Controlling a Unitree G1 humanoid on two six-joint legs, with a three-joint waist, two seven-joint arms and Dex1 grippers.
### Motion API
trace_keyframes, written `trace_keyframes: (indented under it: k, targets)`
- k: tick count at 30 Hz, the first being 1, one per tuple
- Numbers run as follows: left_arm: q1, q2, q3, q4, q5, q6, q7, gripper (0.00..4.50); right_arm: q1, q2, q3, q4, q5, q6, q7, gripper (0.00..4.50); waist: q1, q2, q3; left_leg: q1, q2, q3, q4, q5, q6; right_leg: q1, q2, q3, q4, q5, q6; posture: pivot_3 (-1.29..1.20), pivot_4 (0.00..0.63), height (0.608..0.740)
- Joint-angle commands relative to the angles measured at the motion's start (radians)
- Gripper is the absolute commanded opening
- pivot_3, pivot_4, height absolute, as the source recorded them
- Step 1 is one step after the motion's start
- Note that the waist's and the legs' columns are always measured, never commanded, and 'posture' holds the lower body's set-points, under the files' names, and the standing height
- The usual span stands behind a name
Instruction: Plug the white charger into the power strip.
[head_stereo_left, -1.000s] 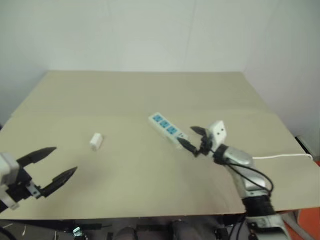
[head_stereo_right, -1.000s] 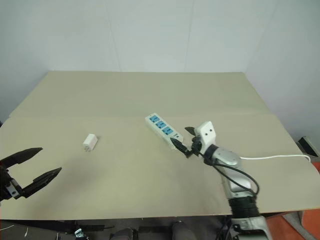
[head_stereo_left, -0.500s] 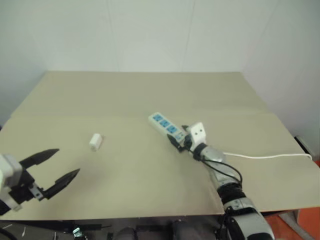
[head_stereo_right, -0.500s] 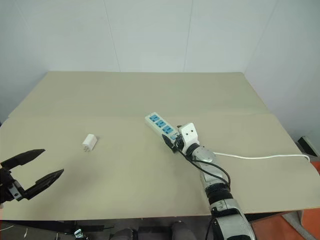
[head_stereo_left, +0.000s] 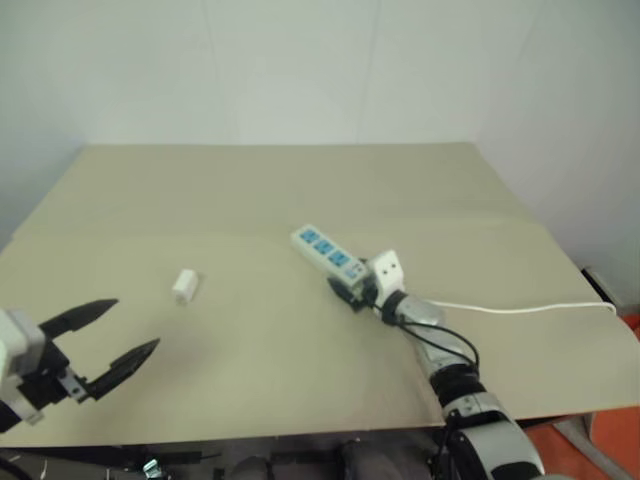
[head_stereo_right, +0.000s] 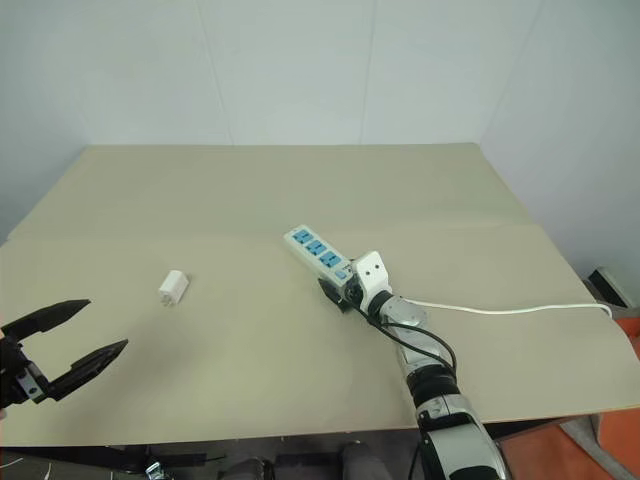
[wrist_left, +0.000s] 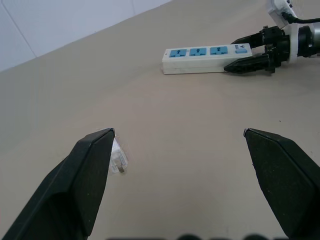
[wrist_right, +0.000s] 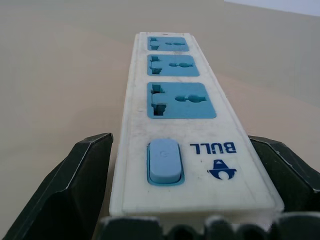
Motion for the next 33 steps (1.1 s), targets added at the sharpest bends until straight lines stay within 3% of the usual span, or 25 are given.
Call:
trace_keyframes:
  k: [1, 3, 7, 13, 17, 25, 33]
  targets:
    - [-0.004, 0.008, 0.011, -0.015, -0.003, -0.027, 0.003, 4.50, -0.026, 0.015, 0.005, 0.050, -0.001, -0.003, 0.016, 4.47, -0.005, 0.000, 0.000, 0.000, 0.000, 0.000, 0.000, 0.000, 0.000, 0.000, 0.000, 0.000, 0.000, 0.000, 0.000, 0.00, 0.150, 0.740]
    - [-0.004, 0.008, 0.011, -0.016, -0.003, -0.026, 0.003, 4.50, -0.037, 0.020, 0.008, 0.083, -0.008, -0.004, 0.019, 4.47, -0.011, -0.001, 0.000, 0.001, 0.000, 0.000, 0.000, 0.000, 0.000, 0.001, 0.000, 0.000, 0.000, 0.000, 0.000, 0.00, 0.150, 0.740]
    - [-0.003, 0.011, 0.019, -0.019, -0.005, -0.023, 0.002, 4.50, -0.048, 0.027, 0.007, 0.119, -0.011, -0.026, 0.022, 3.41, -0.022, -0.002, -0.002, 0.003, 0.001, 0.000, 0.000, 0.000, 0.000, 0.002, 0.000, 0.000, 0.001, 0.000, 0.000, 0.00, 0.150, 0.740]
    - [0.001, 0.019, 0.035, -0.024, -0.014, -0.018, -0.003, 4.50, -0.054, 0.021, -0.021, 0.102, 0.021, -0.075, 0.048, 3.42, -0.024, -0.003, -0.002, 0.003, 0.001, 0.000, -0.001, 0.000, 0.000, 0.002, 0.001, 0.000, 0.001, 0.000, 0.000, 0.00, 0.150, 0.740]
    - [-0.048, 0.065, 0.039, 0.009, -0.032, -0.015, -0.018, 4.50, -0.017, -0.010, -0.040, -0.045, 0.149, -0.069, 0.271, 3.42, -0.019, -0.001, -0.001, 0.000, 0.001, -0.001, -0.001, 0.000, 0.000, 0.000, 0.001, 0.000, 0.001, 0.000, 0.000, 0.00, 0.150, 0.740]
    - [-0.199, 0.185, -0.013, 0.139, -0.031, -0.009, -0.062, 4.50, 0.089, -0.137, 0.060, -0.301, 0.277, 0.059, 0.697, 3.42, -0.016, 0.001, 0.001, -0.001, 0.000, -0.002, -0.001, 0.000, 0.000, -0.001, 0.000, -0.002, 0.001, -0.001, 0.000, 0.00, 0.150, 0.740]
    - [-0.464, 0.353, -0.190, 0.339, 0.074, 0.068, 0.027, 4.50, 0.044, -0.150, 0.158, -0.188, 0.182, -0.052, 0.822, 3.42, -0.016, 0.001, 0.001, -0.001, 0.000, -0.001, -0.001, 0.000, 0.000, -0.002, 0.001, -0.002, 0.001, -0.001, 0.000, 0.00, 0.150, 0.740]
